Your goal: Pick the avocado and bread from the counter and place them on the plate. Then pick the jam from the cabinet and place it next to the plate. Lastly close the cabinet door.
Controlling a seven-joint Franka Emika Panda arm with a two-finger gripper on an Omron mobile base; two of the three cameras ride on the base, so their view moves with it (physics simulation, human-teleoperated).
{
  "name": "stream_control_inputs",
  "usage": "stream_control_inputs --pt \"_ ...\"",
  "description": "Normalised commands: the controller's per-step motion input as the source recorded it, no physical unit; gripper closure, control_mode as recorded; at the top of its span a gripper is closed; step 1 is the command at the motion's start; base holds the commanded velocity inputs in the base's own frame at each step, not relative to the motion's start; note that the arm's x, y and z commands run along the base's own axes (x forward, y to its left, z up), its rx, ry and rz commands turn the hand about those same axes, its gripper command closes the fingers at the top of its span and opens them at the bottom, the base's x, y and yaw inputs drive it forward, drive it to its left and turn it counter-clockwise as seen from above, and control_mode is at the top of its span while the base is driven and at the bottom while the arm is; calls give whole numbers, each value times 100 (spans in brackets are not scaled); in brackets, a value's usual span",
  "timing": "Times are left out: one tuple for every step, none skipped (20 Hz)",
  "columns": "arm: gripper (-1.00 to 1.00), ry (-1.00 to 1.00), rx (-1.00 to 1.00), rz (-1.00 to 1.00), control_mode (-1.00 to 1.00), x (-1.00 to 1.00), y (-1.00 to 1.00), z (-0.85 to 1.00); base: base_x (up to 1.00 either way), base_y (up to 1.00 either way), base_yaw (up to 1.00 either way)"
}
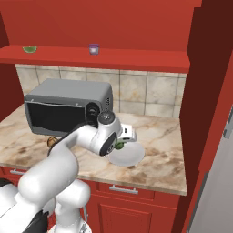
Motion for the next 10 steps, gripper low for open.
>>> stream_control_inputs --pt "100 0 0 0 -100 0 -17 -9 0 0 0" --pt "100 0 0 0 -100 0 -15 -14 0 0 0" --pt "100 0 0 0 -100 0 -13 -16 0 0 0" --pt "100 0 0 0 -100 0 -11 -17 0 0 0" --pt "100 0 0 0 -100 0 -9 -20 0 0 0" --pt "100 0 0 0 -100 0 -7 -20 0 0 0" --pt "100 0 0 0 -100 0 -6 -18 0 0 0" --pt "100 0 0 0 -100 0 -5 -14 0 0 0" --pt "100 0 0 0 -100 0 -1 -14 0 0 0" --pt "100 0 0 0 -100 0 0 -14 0 0 0"
